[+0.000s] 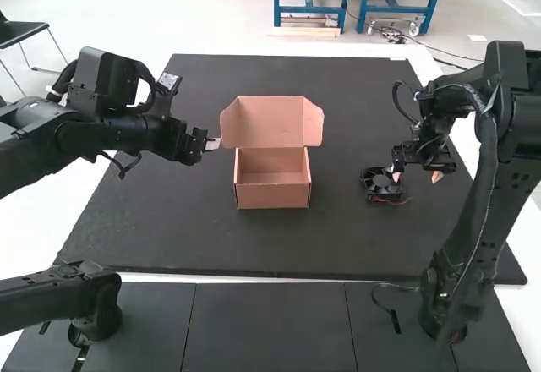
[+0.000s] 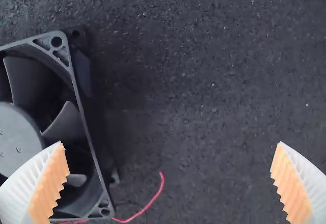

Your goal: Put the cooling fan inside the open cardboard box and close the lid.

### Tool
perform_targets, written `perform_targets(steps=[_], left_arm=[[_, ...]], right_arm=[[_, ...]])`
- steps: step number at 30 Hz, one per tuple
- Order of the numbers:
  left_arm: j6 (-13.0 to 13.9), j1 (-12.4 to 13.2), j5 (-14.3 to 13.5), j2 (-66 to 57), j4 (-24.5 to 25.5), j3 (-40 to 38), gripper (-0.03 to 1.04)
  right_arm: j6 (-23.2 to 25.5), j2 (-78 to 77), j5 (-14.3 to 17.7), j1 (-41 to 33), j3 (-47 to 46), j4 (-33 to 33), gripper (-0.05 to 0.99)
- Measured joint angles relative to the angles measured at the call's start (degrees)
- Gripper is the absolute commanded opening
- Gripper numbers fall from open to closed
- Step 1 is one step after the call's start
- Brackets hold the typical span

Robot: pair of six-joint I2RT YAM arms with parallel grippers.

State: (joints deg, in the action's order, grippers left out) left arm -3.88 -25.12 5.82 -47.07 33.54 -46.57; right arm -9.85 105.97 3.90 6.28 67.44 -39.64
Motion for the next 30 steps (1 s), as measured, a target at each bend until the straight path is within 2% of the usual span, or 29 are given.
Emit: perform_targets(steps=[13,15,17,21,22,24,27,30], left_arm=[[0.0,0.0,0.0,0.0,-1.7,0.0,0.97],[0.0,0.0,0.0,0.0,-1.7,0.0,0.97],[0.0,0.0,0.0,0.0,-1.7,0.0,0.97],[0.0,0.0,0.0,0.0,-1.6,0.0,0.97],[0.0,0.0,0.0,0.0,-1.6,0.0,0.97],[0.0,0.0,0.0,0.0,-1.6,0.0,0.97],[0.0,0.0,0.0,0.0,-1.3,0.0,0.97],[0.0,0.0,0.0,0.0,-1.2,0.0,0.97]], right_arm=[[0.4,3.5,1.5,0.0,0.2,-0.7,0.90],[0.4,3.8,1.5,0.0,0.4,-0.8,0.87],[0.6,4.1,1.1,0.0,0.4,-0.9,0.79],[1.0,4.7,-1.8,-0.2,0.9,-1.2,0.40],[1.2,4.8,-2.9,-0.3,0.9,-1.3,0.33],[1.3,4.9,-4.6,-0.5,0.9,-1.3,0.25],[1.3,4.9,-6.4,-0.5,0.9,-1.4,0.00],[1.4,5.0,-7.6,-0.5,0.9,-1.4,-0.01]])
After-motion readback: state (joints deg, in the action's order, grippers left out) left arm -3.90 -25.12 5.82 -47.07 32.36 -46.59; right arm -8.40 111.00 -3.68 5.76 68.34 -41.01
